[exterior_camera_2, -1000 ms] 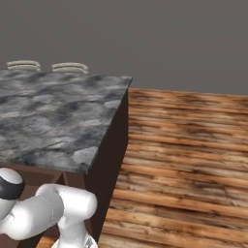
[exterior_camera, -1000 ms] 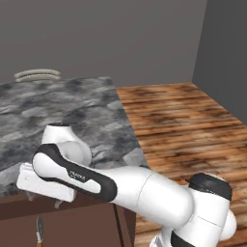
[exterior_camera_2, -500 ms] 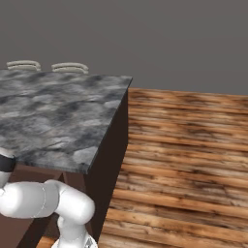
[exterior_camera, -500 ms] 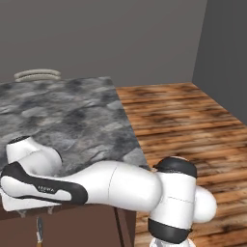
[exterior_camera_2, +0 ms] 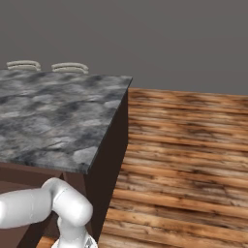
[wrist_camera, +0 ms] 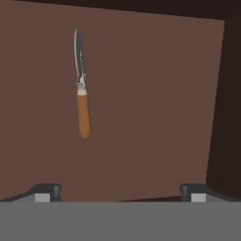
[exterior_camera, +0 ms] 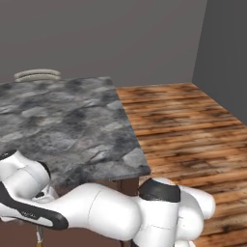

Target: Take the pizza cutter from the drawer on the left and place it on the dining counter for cutting.

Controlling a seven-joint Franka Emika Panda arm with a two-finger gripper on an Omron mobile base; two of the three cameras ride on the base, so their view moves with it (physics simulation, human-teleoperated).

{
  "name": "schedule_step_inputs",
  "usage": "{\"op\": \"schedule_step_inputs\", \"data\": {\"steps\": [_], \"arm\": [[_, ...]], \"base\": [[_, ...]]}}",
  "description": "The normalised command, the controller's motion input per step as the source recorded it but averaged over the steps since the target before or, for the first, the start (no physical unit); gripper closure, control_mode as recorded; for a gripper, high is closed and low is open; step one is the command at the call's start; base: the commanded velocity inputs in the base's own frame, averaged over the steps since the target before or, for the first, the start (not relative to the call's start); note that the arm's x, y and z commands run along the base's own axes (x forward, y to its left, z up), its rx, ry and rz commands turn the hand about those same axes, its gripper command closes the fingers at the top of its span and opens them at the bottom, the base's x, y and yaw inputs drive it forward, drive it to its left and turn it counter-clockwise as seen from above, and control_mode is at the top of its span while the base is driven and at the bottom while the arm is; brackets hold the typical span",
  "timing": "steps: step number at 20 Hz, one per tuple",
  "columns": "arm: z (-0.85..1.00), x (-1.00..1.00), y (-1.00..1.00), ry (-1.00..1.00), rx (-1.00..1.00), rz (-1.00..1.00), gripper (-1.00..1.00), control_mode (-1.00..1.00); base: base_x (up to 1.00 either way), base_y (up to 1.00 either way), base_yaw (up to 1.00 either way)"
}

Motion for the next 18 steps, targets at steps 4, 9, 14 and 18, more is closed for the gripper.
{"op": "schedule_step_inputs", "data": {"steps": [4, 9, 14, 18], "arm": [[-0.48, 0.03, -0.06, -0.02, 0.19, 0.01, -1.00, -1.00], [-0.46, 0.01, 0.00, -0.06, 0.11, 0.00, -1.00, -1.00], [-0.42, 0.02, 0.00, -0.13, 0.05, 0.00, -1.00, -1.00], [-0.26, 0.07, 0.00, -0.01, 0.12, 0.00, -1.00, -1.00]], "base": [[0.00, 0.00, 0.00], [0.00, 0.00, 0.00], [0.00, 0.00, 0.00], [0.00, 0.00, 0.00]]}}
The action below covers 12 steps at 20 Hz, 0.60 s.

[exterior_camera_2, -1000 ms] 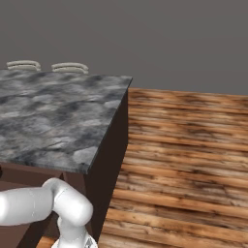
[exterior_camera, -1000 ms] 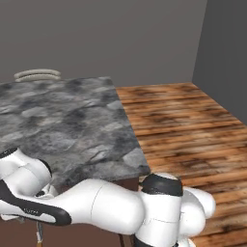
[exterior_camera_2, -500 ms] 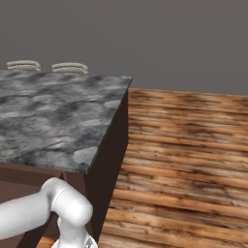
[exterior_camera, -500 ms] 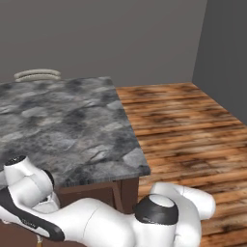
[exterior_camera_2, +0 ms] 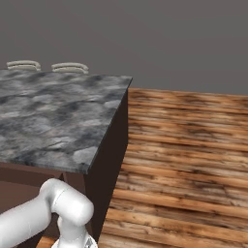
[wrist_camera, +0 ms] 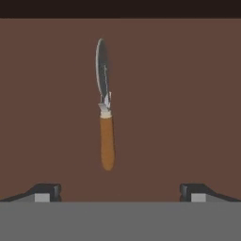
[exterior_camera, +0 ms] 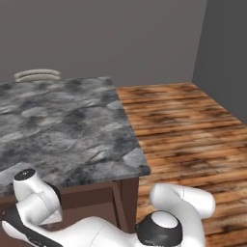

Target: Take the pizza cutter from the drawer on the left and place it on the dining counter for cutting.

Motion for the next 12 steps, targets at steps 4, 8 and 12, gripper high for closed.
{"op": "schedule_step_inputs", "data": {"steps": [4, 8, 12], "arm": [[-0.41, 0.01, 0.00, -0.01, 0.04, 0.00, -1.00, -1.00], [-0.19, 0.02, 0.00, 0.00, 0.00, 0.00, -1.00, -1.00], [-0.11, 0.01, 0.00, 0.00, 0.00, 0.00, -1.00, -1.00]], "base": [[0.00, 0.00, 0.00], [0.00, 0.00, 0.00], [0.00, 0.00, 0.00]]}}
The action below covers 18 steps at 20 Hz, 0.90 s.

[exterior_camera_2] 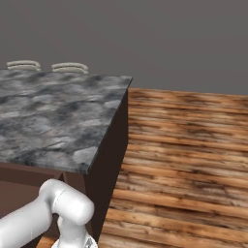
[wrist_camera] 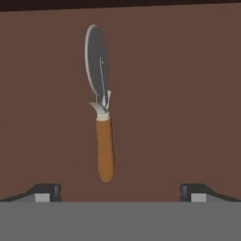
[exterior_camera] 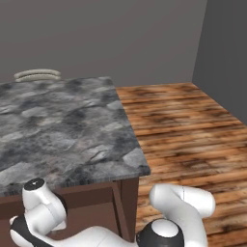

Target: Take the pizza cutter from the drawer on the left and place it on the dining counter for cutting.

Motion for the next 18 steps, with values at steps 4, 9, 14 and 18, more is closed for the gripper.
{"op": "schedule_step_inputs", "data": {"steps": [4, 9, 14, 18], "arm": [[-0.09, 0.00, 0.00, 0.00, 0.00, 0.01, -1.00, -1.00], [-0.06, 0.10, 0.03, 0.00, 0.00, 0.00, -1.00, -1.00], [-0.05, 0.03, 0.00, 0.00, 0.00, 0.00, -1.00, -1.00], [-0.06, 0.01, 0.01, 0.00, 0.00, 0.00, -1.00, -1.00]], "base": [[0.00, 0.00, 0.00], [0.00, 0.00, 0.00], [0.00, 0.00, 0.00], [0.00, 0.00, 0.00]]}}
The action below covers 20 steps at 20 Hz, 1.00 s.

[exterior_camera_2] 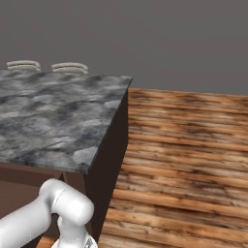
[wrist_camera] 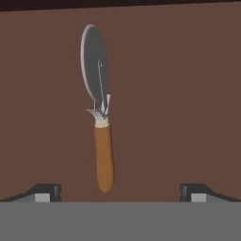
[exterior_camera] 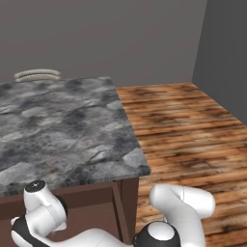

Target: Take the pizza cutter from the drawer on the left and place it on the dining counter for cutting.

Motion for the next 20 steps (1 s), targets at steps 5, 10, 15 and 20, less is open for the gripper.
{"op": "schedule_step_inputs", "data": {"steps": [5, 10, 15, 20], "arm": [[-0.09, 0.00, 0.21, 0.00, 0.00, 0.00, -1.00, -1.00], [-0.13, 0.05, 0.22, 0.00, 0.00, 0.00, -1.00, -1.00], [-0.12, 0.09, 0.05, 0.00, 0.00, 0.00, -1.00, -1.00], [-0.20, 0.07, 0.01, 0.00, 0.00, 0.00, -1.00, -1.00]], "base": [[0.00, 0.00, 0.00], [0.00, 0.00, 0.00], [0.00, 0.00, 0.00], [0.00, 0.00, 0.00]]}}
